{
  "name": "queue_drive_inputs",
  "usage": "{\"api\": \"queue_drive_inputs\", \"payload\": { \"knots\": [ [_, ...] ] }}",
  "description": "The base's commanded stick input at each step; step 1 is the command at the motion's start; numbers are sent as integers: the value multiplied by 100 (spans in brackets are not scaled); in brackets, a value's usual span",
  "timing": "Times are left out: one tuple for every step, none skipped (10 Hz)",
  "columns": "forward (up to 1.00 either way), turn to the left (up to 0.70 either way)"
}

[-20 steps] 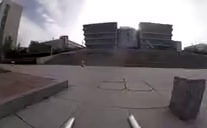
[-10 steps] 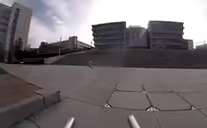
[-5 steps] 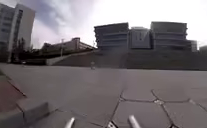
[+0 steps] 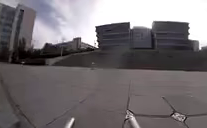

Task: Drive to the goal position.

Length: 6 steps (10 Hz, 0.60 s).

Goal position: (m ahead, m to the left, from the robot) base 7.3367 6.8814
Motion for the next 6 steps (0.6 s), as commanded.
{"api": "queue_drive_inputs", "payload": {
  "knots": [
    [100, 27],
    [100, 27],
    [100, 27],
    [100, 27],
    [100, 27],
    [100, 27]
  ]
}}
